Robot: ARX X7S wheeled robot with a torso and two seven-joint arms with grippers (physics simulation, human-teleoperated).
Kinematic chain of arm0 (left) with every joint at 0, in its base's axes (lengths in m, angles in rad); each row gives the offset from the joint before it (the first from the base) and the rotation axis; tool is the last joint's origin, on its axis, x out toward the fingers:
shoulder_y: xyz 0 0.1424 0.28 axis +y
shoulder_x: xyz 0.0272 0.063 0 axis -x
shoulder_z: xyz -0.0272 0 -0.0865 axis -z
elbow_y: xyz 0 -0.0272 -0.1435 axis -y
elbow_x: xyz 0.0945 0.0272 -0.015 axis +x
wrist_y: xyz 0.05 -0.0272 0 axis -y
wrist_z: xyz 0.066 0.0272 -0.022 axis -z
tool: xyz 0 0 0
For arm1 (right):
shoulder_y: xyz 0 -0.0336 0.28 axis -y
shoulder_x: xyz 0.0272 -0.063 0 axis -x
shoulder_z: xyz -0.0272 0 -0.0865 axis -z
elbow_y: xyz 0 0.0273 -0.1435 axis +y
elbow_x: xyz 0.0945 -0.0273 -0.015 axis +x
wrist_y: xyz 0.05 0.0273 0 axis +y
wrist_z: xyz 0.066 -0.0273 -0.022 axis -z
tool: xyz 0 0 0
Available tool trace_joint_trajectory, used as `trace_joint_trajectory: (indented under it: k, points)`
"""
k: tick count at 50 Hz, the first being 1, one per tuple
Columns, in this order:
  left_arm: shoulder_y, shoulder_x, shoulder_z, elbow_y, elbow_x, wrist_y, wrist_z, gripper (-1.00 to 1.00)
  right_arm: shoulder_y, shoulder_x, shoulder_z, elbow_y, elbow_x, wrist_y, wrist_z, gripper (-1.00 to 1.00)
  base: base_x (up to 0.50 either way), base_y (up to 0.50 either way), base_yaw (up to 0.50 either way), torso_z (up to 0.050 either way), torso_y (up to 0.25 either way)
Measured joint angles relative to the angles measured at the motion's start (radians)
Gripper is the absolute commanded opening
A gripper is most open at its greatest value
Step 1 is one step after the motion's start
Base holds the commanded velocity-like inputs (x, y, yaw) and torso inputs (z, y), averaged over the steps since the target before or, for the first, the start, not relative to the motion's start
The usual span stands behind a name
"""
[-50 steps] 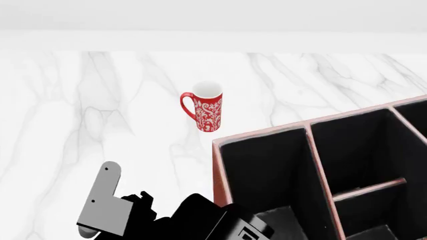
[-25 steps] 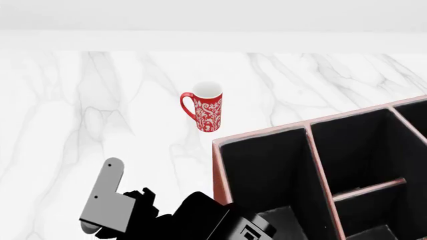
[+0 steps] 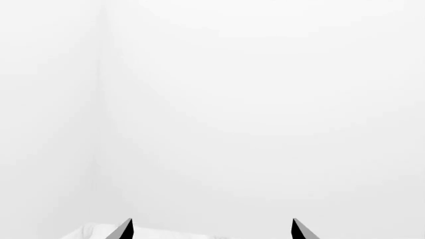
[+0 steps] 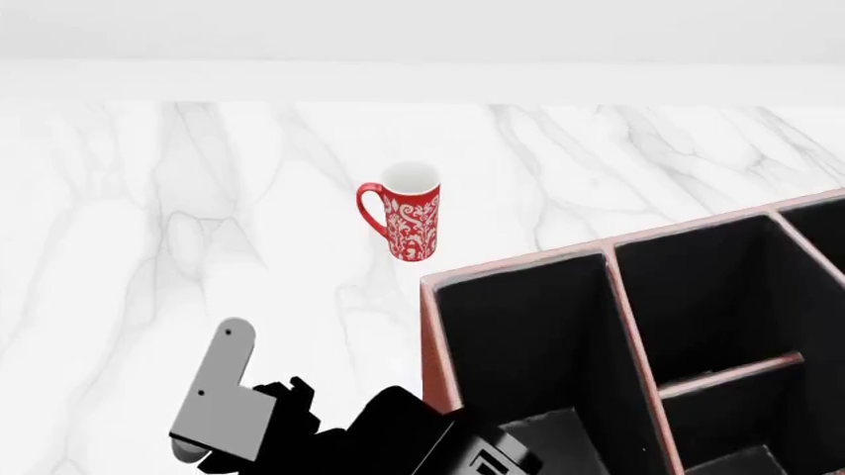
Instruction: Pick up the book and place it in the left compartment of the caddy.
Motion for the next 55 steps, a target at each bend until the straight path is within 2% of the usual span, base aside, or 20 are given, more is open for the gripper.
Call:
trace_joint_trajectory:
  k: [30, 31, 55]
  points:
    - [0.018, -0.009, -0.013, 0.010, -0.012, 0.012, -0.008, 1.00, -0.013, -0.031, -0.018, 0.104, -0.021, -0.097, -0.023, 1.00, 0.00, 0.00, 0.00, 0.000, 0.000]
    - [0.018, -0.010, -0.013, 0.011, -0.012, 0.012, -0.008, 1.00, -0.013, -0.031, -0.019, 0.105, -0.021, -0.098, -0.023, -1.00, 0.00, 0.00, 0.00, 0.000, 0.000]
    - [0.037, -0.012, -0.024, 0.016, -0.016, 0.030, -0.006, 1.00, -0.021, -0.013, -0.012, 0.071, 0.006, -0.078, 0.021, -1.00, 0.00, 0.00, 0.00, 0.000, 0.000]
